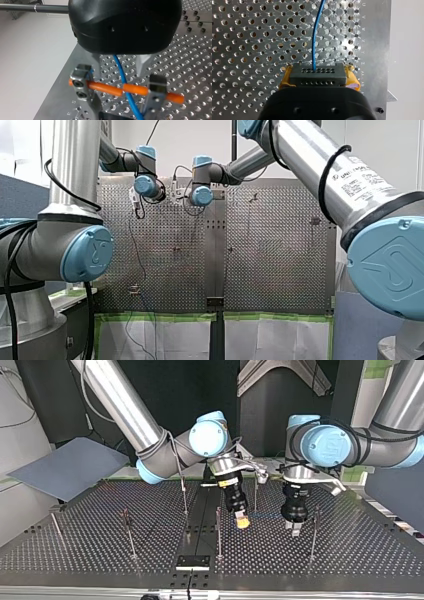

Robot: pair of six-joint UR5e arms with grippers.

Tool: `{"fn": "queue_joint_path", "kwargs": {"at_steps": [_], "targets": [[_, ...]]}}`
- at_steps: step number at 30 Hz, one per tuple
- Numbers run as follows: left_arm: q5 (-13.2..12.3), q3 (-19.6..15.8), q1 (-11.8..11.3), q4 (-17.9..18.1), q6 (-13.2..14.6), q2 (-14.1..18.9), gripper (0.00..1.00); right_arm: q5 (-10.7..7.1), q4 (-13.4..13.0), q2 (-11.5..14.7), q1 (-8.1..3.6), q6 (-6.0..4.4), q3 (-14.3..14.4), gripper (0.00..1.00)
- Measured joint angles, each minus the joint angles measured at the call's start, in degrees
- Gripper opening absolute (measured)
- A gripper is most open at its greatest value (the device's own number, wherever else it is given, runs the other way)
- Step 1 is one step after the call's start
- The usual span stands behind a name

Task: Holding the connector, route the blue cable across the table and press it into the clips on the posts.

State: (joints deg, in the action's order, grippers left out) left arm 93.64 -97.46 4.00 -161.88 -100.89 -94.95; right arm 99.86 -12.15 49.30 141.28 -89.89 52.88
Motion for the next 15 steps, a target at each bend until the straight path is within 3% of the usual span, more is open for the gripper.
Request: {"fn": "queue_joint_path", "kwargs": {"at_steps": [15], "targets": [[6.6, -0.5, 1.2, -4.3, 1.3, 0.0, 0.0, 0.01, 0.7, 0.0, 0.24, -0.16, 0.0, 0.0]]}}
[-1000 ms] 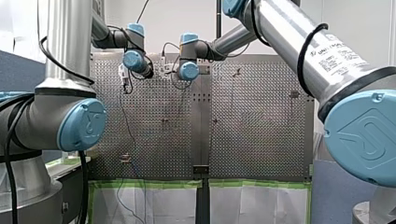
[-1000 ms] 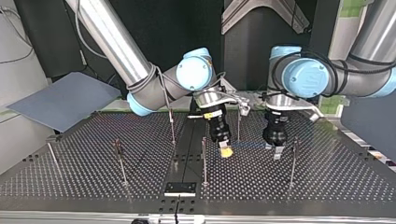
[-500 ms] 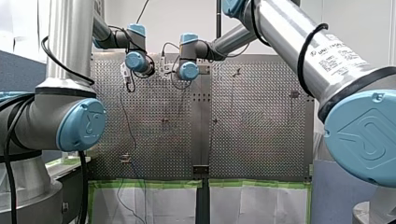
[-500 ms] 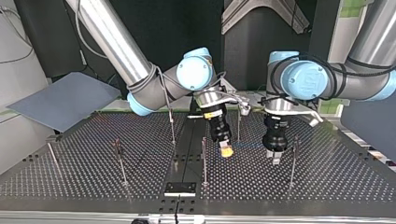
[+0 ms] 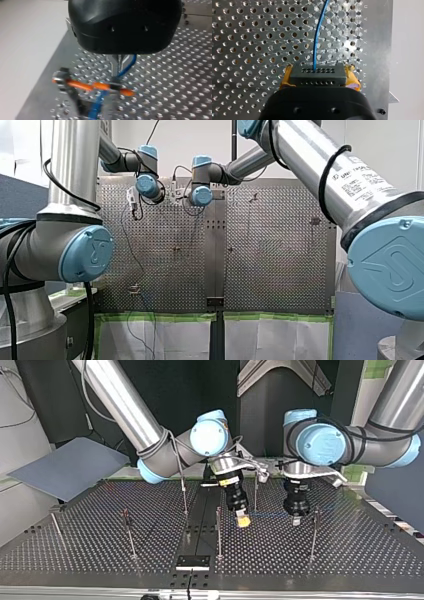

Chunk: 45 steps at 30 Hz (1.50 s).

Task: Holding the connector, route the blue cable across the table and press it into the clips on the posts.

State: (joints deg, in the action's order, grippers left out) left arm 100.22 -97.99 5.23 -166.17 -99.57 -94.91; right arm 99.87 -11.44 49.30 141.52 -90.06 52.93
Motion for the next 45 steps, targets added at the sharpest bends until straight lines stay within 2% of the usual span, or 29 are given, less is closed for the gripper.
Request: {"fn": "queue_joint_path", "kwargs": {"at_steps": [5, 10, 21, 36, 45], "targets": [[2.6, -2.1, 0.8, -2.0, 1.1, 0.1, 0.0, 0.16, 0.8, 0.0, 0.33, -0.33, 0.4, 0.0], [4.8, -4.5, 1.3, -1.1, 1.4, 0.1, 0.0, 0.34, 0.8, 0.0, 0.6, -0.43, 2.4, 0.0], [6.8, -10.5, 2.4, 4.2, 1.3, 0.1, 0.0, 0.34, 0.9, 0.0, 0.58, -0.4, 8.1, 0.0], [9.8, -18.6, 4.0, 7.4, 0.4, 0.1, 0.0, 0.47, 1.0, 0.0, 0.12, -0.4, 14.8, 0.0], [9.9, -19.8, 5.2, 8.3, 1.1, -2.7, 0.0, 0.59, 0.9, 0.0, -0.1, -0.33, 17.2, 0.0]]}}
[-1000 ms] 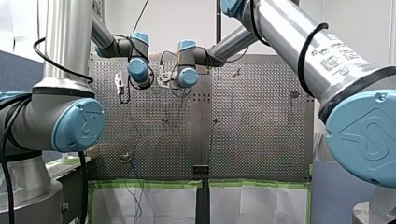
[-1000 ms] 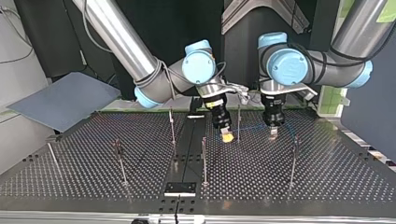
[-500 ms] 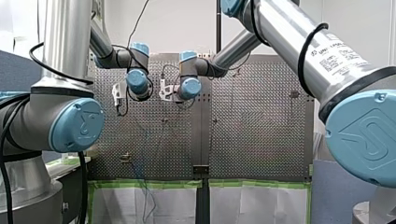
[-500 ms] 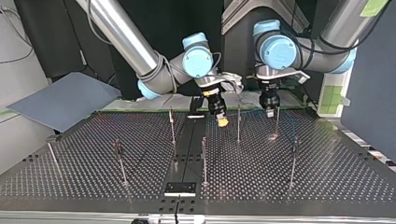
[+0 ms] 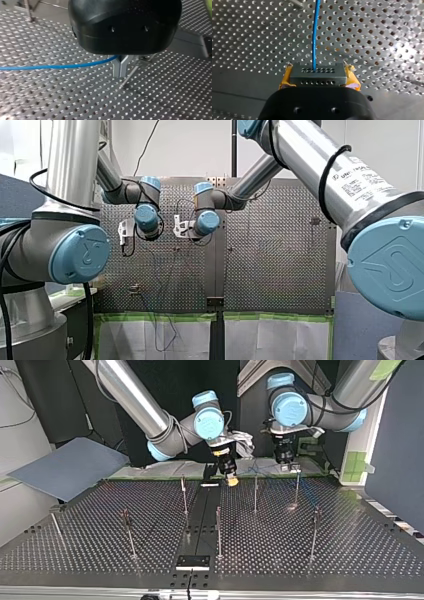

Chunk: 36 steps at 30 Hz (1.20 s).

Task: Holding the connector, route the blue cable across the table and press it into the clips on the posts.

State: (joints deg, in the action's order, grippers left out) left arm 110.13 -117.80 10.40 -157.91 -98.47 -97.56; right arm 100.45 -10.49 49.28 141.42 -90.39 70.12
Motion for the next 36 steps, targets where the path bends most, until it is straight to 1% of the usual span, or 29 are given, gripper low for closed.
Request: {"fn": "queue_joint_path", "kwargs": {"at_steps": [6, 10, 14, 19, 22, 25, 28, 33, 36], "targets": [[-0.8, -0.5, 0.7, 2.3, 0.5, -2.8, 0.0, 0.01, -0.2, 0.0, -0.11, 0.08, 2.1, 0.0], [-0.9, -0.8, 1.0, 4.5, 0.3, -5.0, 0.0, -0.38, -0.2, 0.0, -0.11, 0.12, 2.6, 0.0], [-0.8, -0.9, 1.0, 6.7, -0.5, -7.1, 0.0, -0.52, -0.2, 0.0, -0.15, 0.05, 3.2, 0.0], [-1.4, -0.9, 0.9, 9.3, -1.1, -9.8, 0.0, -0.71, -0.3, -0.1, -0.57, -0.23, 3.7, 0.0], [-1.8, -0.9, 0.8, 10.6, -1.6, -10.5, 0.0, -1.18, -0.4, -0.1, -0.87, -0.5, 3.7, 0.0], [-2.4, -0.9, 0.4, 11.6, -1.8, -10.8, 0.0, -2.17, -0.5, -0.2, -1.24, -0.8, 3.7, 0.0], [-3.0, -0.9, 0.0, 12.5, -2.0, -11.3, 0.0, -2.53, -0.6, -0.3, -1.58, -1.01, 3.7, 0.0], [-3.9, -0.7, -0.4, 14.6, -2.1, -13.0, 0.0, -3.27, -0.7, -1.8, -2.33, -1.17, 3.8, 0.0], [-4.3, -0.4, -0.7, 15.4, -2.2, -13.4, 0.0, -3.97, -0.8, -2.6, -2.61, -1.25, 3.7, 0.0]]}}
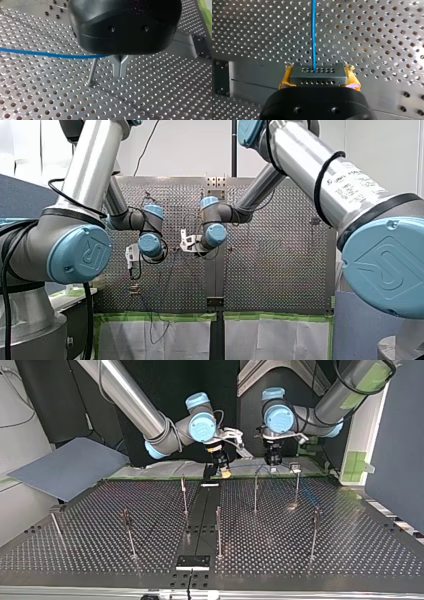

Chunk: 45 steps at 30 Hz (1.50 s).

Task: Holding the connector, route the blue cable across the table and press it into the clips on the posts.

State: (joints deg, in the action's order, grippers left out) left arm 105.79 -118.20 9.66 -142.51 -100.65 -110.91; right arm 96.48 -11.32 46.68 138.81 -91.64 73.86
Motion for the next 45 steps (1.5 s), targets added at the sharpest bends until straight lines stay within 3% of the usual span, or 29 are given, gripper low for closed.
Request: {"fn": "queue_joint_path", "kwargs": {"at_steps": [10, 19, 26, 45], "targets": [[-1.8, 1.5, -1.0, 1.1, -0.1, -0.1, 0.0, -3.01, -0.8, -0.4, -1.41, -0.21, -0.1, 0.0], [-4.5, 3.9, -2.4, 1.4, -0.2, -1.3, 0.0, -3.62, -0.9, -0.4, -2.46, -0.22, -0.3, 0.0], [-5.3, 5.4, -3.2, 1.4, -0.3, -3.8, 0.0, -5.22, -1.0, -0.4, -3.68, -0.34, -1.5, 0.0], [-8.7, 7.9, -5.8, 2.6, -0.4, -4.3, 0.0, -6.04, -1.1, -0.4, -5.55, -0.77, -1.7, 0.0]]}}
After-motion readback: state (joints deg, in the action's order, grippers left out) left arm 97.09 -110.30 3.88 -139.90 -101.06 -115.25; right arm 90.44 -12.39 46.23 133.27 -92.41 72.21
